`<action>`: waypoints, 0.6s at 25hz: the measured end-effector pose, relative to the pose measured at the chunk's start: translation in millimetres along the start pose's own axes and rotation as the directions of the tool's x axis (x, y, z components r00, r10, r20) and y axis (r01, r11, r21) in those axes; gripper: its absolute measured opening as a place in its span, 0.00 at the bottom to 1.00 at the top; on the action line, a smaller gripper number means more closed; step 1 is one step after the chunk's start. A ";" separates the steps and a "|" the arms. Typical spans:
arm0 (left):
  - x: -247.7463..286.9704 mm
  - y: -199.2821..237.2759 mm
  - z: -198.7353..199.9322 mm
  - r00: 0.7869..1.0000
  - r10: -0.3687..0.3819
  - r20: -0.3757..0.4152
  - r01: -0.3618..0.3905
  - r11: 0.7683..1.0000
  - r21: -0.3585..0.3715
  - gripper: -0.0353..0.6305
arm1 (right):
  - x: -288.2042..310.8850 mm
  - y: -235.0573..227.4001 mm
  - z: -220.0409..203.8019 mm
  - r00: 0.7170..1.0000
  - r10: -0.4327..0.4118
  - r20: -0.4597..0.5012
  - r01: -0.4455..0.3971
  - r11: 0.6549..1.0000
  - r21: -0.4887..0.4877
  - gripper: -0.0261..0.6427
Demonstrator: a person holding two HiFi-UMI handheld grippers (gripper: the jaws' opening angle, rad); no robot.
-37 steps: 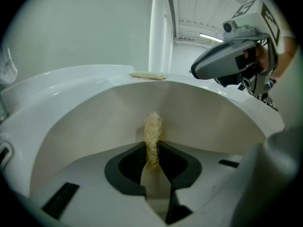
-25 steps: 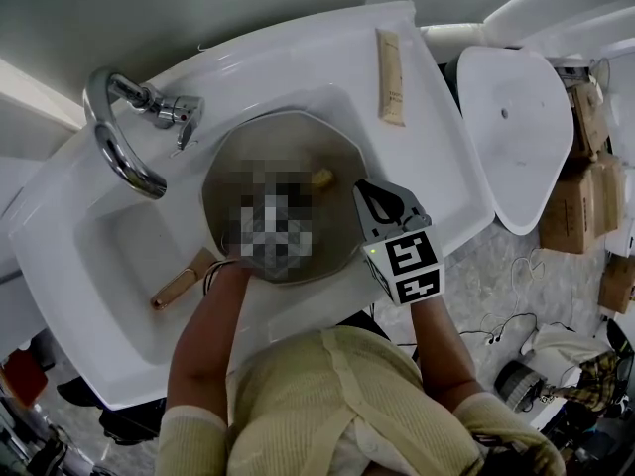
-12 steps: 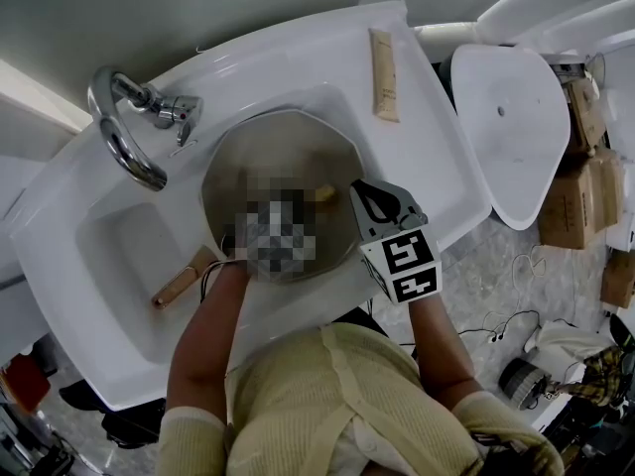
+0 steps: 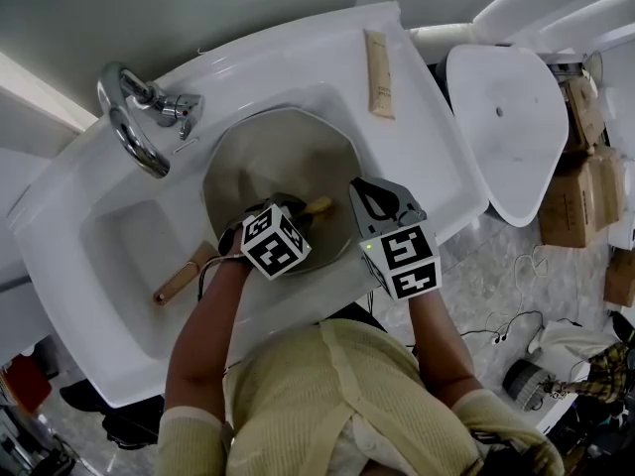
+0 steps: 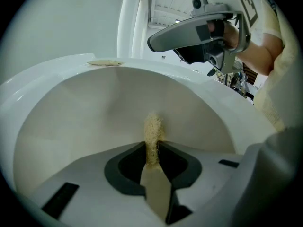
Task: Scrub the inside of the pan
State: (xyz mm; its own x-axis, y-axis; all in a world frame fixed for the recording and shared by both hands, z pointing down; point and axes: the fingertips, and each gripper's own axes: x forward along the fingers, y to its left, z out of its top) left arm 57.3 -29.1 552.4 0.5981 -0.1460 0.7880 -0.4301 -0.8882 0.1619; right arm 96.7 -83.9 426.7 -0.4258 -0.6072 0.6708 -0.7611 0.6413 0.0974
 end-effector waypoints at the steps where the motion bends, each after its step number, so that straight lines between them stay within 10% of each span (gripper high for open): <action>1: -0.4 -1.4 -0.9 1.000 -0.004 -0.009 0.004 1.000 0.008 0.24 | -0.7 1.0 0.4 1.000 0.001 0.002 -0.001 1.000 -0.004 0.08; 15: -30.6 -1.3 -3.5 0.998 0.038 -0.049 -0.032 0.992 0.121 0.24 | -0.1 18.1 6.4 0.999 0.044 0.020 -0.043 0.999 -0.030 0.08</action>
State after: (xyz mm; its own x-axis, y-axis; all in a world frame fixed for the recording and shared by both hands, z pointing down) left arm 37.2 -21.9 530.1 0.5479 -0.1579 0.8215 -0.3634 -0.9295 0.0637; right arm 79.9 -75.2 423.7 -0.4684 -0.5878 0.6596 -0.7267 0.6809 0.0907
